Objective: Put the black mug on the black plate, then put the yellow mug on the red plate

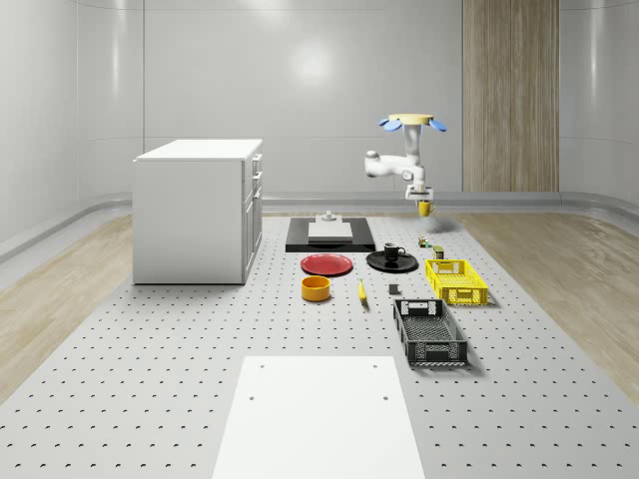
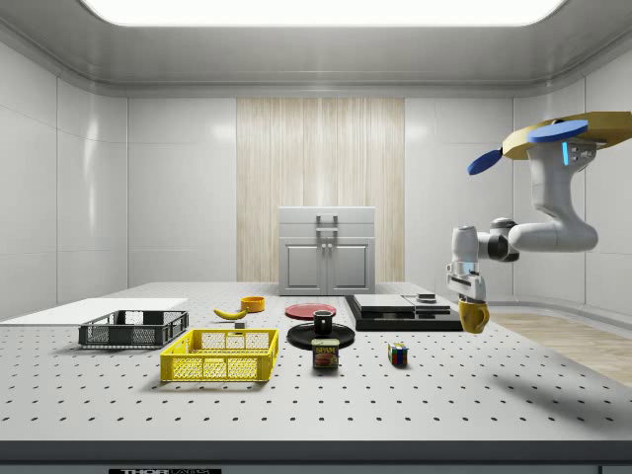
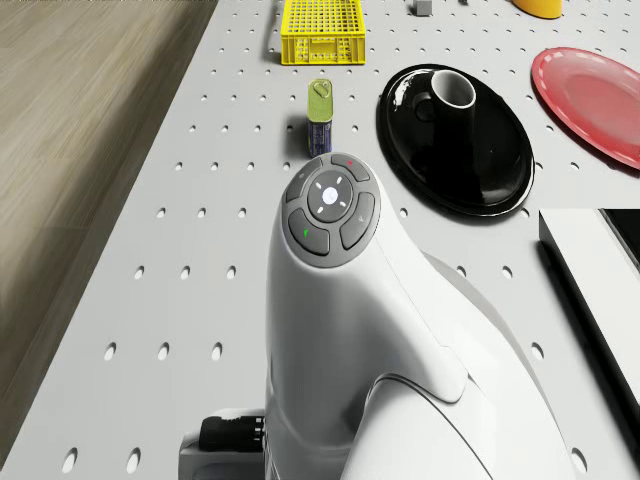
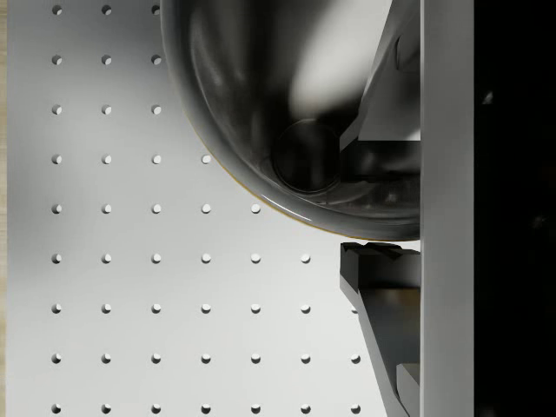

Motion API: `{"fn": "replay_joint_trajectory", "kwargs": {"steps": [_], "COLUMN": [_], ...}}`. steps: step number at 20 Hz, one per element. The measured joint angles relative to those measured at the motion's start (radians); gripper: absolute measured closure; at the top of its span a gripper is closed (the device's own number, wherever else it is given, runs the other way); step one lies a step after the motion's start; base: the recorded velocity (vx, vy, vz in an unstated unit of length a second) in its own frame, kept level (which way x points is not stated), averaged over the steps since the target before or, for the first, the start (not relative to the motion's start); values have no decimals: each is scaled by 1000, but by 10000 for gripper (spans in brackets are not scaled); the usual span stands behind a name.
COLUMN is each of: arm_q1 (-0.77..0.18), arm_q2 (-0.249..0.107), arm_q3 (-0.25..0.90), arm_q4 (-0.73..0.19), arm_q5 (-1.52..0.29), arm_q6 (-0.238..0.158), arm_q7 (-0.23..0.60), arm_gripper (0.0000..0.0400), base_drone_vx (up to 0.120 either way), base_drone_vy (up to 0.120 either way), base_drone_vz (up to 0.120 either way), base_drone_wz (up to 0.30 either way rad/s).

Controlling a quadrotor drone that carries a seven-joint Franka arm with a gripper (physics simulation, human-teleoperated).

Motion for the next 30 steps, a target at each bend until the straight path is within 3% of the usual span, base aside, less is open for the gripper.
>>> {"fn": "replay_joint_trajectory", "kwargs": {"steps": [7, 17, 22, 30], "arm_q1": [-1, -2, -3, -4], "arm_q2": [-6, -14, -19, -28], "arm_q3": [4, 5, 6, 7], "arm_q4": [0, 0, 0, 0], "arm_q5": [5, 9, 11, 15], "arm_q6": [5, 12, 17, 25], "arm_q7": [1, -5, -81, -282], "arm_gripper": [300, 300, 300, 300], "base_drone_vx": [80, 28, 0, 0], "base_drone_vy": [-74, -28, 0, 0], "base_drone_vz": [114, 0, 0, 0], "base_drone_wz": [0, -50, -300, -300]}}
